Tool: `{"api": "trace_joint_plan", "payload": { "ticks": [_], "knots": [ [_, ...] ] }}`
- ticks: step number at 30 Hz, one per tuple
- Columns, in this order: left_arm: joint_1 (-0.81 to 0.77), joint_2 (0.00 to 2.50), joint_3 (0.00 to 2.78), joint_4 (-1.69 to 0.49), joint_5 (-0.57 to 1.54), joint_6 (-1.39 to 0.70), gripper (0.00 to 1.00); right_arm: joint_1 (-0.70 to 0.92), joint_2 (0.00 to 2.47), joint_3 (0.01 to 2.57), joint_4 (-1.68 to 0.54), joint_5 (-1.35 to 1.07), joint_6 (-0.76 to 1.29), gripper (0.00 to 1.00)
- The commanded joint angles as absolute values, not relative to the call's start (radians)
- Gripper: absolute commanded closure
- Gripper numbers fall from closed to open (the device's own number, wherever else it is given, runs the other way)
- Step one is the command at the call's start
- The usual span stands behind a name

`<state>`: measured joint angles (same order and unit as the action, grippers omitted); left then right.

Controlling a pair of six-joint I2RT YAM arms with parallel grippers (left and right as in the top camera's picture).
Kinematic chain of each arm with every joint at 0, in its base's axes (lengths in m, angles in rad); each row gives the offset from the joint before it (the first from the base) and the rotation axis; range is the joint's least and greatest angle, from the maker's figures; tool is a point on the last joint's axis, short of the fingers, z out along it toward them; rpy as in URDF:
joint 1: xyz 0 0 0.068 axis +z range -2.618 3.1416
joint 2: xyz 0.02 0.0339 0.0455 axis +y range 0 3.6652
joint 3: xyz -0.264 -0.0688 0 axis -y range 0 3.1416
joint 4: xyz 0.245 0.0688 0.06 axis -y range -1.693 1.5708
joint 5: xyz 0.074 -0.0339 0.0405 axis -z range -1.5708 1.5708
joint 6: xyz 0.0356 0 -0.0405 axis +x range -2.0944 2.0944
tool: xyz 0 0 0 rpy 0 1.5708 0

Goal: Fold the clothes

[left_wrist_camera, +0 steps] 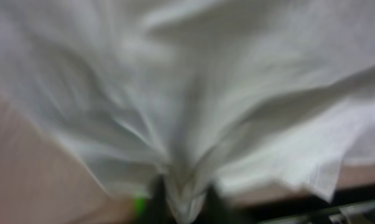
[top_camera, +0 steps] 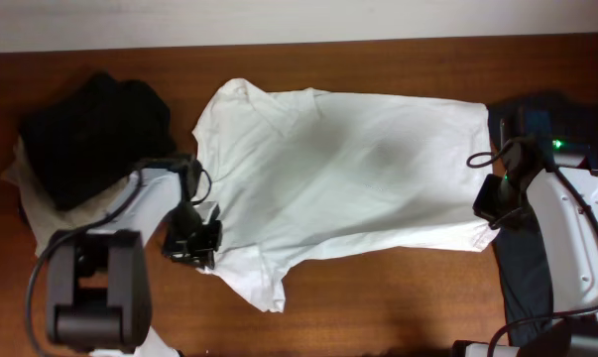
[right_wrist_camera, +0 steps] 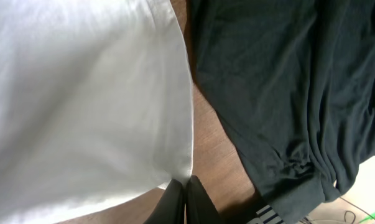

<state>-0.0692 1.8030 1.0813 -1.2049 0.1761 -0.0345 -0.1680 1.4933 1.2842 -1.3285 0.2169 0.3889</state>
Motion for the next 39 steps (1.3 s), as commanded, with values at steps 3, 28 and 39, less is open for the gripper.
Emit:
{"api": "trace_joint_plan", "payload": {
  "ticks": [3, 28, 39],
  "knots": [
    [0.017, 1.628, 1.264, -1.235, 0.165, -0.056, 0.22, -0.171, 1.489, 1.296, -1.327, 0.241, 0.4, 0.96],
    [0.068, 1.877, 1.276, -0.651, 0.348, 0.176, 0.87, -0.172, 1.981, 1.248, -1.026, -0.123, 0.266, 0.9],
    [0.032, 1.618, 1.414, -1.042, 0.319, 0.174, 0.68, -0.255, 1.509, 1.335, -1.112, -0.438, 0.06, 0.4]
  ]
}}
